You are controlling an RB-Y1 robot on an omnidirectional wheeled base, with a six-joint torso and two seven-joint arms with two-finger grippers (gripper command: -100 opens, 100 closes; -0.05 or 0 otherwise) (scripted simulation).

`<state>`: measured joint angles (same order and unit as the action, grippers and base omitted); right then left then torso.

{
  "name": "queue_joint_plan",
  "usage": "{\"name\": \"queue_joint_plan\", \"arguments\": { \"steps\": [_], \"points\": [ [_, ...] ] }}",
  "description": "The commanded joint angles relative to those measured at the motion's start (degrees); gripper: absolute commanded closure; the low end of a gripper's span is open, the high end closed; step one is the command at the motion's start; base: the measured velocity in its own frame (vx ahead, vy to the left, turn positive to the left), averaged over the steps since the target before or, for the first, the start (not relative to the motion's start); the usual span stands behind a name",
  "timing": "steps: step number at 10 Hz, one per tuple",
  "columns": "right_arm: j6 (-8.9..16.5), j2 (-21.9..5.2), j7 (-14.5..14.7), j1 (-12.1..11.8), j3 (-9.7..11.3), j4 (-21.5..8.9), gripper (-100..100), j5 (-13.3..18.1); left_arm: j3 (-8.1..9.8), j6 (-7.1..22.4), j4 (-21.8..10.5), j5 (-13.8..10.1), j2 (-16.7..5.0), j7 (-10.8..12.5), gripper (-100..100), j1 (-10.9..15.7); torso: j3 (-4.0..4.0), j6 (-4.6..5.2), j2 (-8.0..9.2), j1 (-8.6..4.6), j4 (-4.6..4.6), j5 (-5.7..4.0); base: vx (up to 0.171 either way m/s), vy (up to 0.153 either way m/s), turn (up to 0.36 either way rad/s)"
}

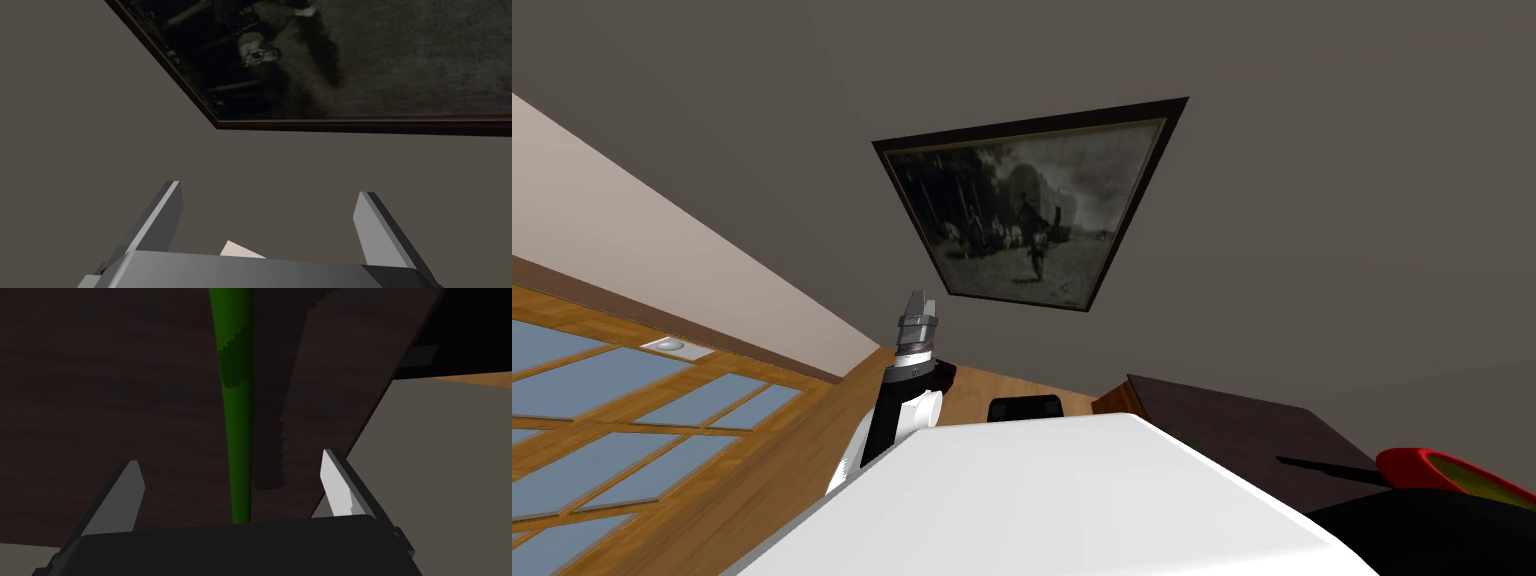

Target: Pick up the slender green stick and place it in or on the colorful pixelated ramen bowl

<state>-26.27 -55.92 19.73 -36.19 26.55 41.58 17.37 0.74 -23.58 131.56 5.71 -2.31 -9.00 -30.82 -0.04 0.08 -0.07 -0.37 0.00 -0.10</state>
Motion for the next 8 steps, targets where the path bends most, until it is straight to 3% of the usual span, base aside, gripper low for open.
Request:
{"name": "queue_joint_plan", "arguments": {
  "steps": [1, 5, 6, 7, 8],
  "points": [
    [0.6, 2.5, 1.5, 0.3, 1.5, -1.7, -100, -0.4, 0.00, 0.0, 0.0, 0.0, 0.0, 0.0, 0, 0.0, 0.00, 0.00, 0.00, 0.00, 0.00, 0.00, 0.042, -0.087, 0.094],
    [0.8, 2.4, 1.5, 0.2, 1.4, -1.3, -100, -0.4, -0.01, 0.0, 0.0, 0.0, 0.0, 0.0, 0, 0.0, 0.03, 0.00, 0.06, 0.36, 0.01, 0.09, 0.013, -0.026, 0.013],
    [0.6, 2.5, 1.5, 0.2, 1.5, -1.5, 0, -0.4, -0.01, 0.0, 0.0, 0.0, 0.0, 0.0, 0, 0.0, 0.04, 0.00, 0.08, 0.41, 0.02, 0.10, 0.000, 0.000, 0.000],
    [1.6, 4.1, 1.7, 1.2, 1.6, -2.3, -100, 0.0, -0.01, 0.0, 0.0, 0.0, 0.0, 0.0, 0, 0.0, 0.05, 0.00, 0.08, 0.41, 0.02, 0.10, -0.021, -0.035, 0.067],
    [2.3, 5.4, 1.9, 2.0, 1.6, -2.9, -100, 0.3, -0.01, 0.0, 0.0, 0.0, 0.0, 0.0, 0, 0.0, 0.07, -0.02, 0.13, 0.30, 0.03, 0.07, -0.029, -0.066, 0.084]
  ]
}}
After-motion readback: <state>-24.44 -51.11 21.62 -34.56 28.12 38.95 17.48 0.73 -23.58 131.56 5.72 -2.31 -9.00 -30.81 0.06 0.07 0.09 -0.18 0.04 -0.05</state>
